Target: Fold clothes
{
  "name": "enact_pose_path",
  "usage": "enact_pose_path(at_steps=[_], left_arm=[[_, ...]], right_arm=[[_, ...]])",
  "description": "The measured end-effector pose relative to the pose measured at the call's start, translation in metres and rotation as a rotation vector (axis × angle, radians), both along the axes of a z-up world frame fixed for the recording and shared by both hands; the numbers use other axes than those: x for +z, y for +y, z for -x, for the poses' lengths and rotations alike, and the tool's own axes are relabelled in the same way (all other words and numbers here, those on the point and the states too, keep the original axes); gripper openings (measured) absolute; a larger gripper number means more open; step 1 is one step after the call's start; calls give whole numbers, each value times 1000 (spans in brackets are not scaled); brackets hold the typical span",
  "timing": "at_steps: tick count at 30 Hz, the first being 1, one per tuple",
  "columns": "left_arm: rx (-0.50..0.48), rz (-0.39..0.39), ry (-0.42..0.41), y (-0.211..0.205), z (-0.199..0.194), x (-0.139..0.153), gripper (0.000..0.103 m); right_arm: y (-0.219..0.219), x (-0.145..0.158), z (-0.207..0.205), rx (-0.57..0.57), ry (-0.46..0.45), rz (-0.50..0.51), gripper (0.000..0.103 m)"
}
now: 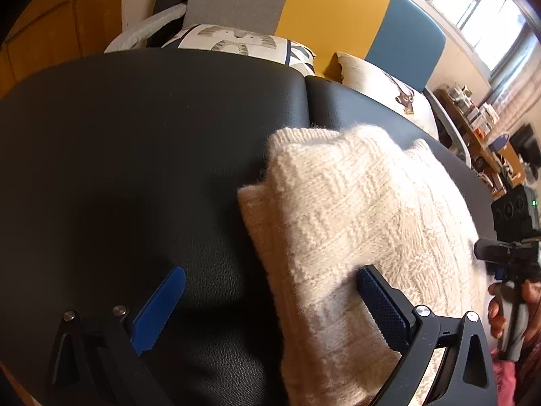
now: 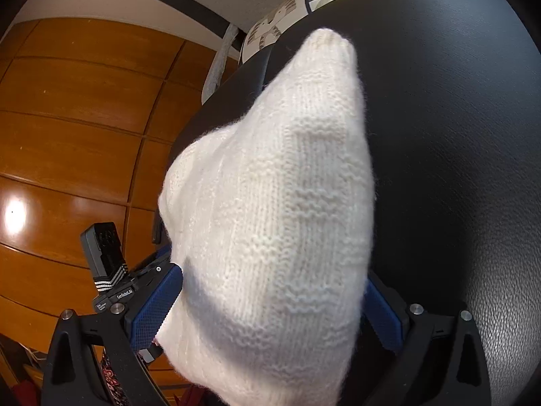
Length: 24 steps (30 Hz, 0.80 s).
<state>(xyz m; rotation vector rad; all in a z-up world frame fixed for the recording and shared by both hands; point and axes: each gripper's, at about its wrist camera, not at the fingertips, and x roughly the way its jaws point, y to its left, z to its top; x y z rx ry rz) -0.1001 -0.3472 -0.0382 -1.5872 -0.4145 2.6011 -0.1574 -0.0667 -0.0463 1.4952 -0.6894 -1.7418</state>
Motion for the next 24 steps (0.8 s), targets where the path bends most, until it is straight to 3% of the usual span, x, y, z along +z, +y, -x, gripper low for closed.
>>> enact_pose_path(at_steps=[7, 14, 19, 23, 24], left_arm=[[-22, 14, 1, 2, 3, -3, 103], [-28, -37, -14, 0, 7, -8, 103], [6, -147, -14, -35, 6, 3, 103], [37, -353, -26, -56, 5, 13, 103], [23, -356, -47, -52, 7, 12, 103]], right_arm=[[-6, -3, 6, 1, -4, 18, 103], [-9, -4, 9, 23, -9, 16, 103], [-8, -5, 8, 39, -18, 10, 103], [-8, -6, 8, 53, -14, 16, 103], [-9, -6, 9, 59, -13, 15, 103]])
